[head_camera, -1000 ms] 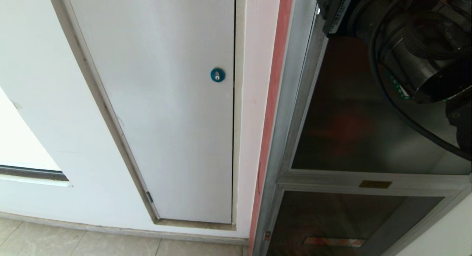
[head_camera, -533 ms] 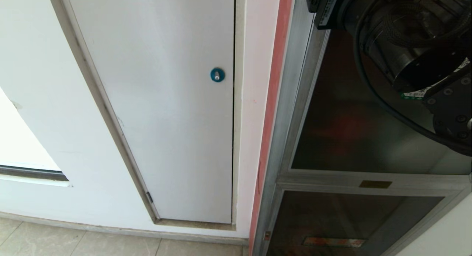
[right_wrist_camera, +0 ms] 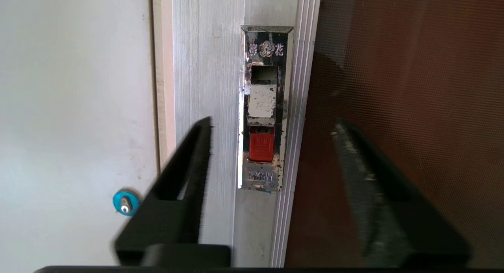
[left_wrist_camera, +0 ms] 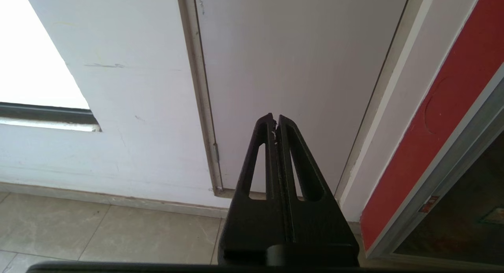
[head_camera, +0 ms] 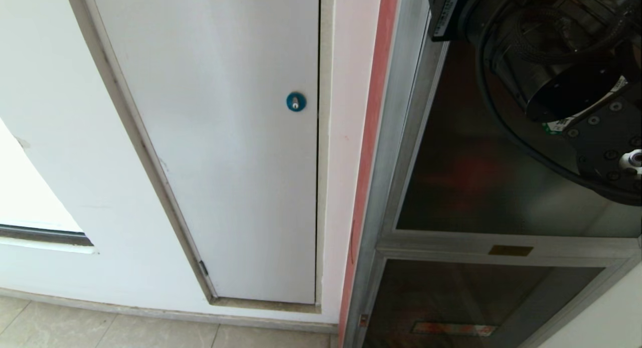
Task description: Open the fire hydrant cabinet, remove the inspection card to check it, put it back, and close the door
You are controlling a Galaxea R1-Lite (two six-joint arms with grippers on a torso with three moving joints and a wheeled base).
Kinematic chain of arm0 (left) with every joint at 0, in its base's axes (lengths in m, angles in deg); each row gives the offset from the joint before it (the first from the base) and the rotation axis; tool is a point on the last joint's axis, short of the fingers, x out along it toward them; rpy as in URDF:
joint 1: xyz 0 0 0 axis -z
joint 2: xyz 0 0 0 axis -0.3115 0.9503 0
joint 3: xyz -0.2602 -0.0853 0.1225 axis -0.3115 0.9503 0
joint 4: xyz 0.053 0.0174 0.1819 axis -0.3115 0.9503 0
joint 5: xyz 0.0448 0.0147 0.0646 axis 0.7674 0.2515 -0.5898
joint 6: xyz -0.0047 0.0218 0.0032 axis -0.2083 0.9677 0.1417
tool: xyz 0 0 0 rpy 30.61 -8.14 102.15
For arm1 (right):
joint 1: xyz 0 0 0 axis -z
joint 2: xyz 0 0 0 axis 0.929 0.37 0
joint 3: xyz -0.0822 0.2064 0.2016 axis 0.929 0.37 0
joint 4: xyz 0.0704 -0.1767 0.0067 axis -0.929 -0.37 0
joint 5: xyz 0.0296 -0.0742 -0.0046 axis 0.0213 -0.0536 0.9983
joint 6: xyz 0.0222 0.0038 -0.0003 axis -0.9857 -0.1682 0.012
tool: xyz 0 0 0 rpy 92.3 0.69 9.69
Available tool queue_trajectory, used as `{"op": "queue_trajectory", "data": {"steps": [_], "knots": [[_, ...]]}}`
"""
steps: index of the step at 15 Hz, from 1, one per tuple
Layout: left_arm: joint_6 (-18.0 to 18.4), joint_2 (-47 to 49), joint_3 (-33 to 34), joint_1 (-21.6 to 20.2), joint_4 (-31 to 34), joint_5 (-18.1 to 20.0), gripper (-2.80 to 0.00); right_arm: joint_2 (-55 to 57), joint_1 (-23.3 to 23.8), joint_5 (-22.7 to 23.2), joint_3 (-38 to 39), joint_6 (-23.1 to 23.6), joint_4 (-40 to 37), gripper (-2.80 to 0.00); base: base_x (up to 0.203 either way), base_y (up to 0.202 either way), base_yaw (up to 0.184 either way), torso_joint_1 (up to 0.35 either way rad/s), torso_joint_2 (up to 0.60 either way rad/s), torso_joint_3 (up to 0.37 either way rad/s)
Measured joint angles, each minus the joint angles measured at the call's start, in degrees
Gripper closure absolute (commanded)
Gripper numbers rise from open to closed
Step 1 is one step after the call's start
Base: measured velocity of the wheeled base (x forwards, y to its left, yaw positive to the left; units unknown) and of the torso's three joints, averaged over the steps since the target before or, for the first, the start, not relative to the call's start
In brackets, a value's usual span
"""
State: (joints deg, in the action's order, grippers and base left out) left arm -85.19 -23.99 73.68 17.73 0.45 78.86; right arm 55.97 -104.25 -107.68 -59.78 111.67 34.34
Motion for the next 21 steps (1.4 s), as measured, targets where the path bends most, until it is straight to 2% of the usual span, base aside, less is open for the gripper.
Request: {"op": "queue_trajectory", "data": {"steps": [9,21], "knots": [[0.0,0.0,0.0,0.0,0.0,0.0,0.0,1.5,0.5,-0.1,-3.7,0.1,-0.5,0.0,0.0,0.0,0.0,0.0,0.0,0.0],[0.0,0.0,0.0,0.0,0.0,0.0,0.0,-0.5,0.4,-0.1,-2.3,0.1,-0.2,0.0,0.0,0.0,0.0,0.0,0.0,0.0]]}}
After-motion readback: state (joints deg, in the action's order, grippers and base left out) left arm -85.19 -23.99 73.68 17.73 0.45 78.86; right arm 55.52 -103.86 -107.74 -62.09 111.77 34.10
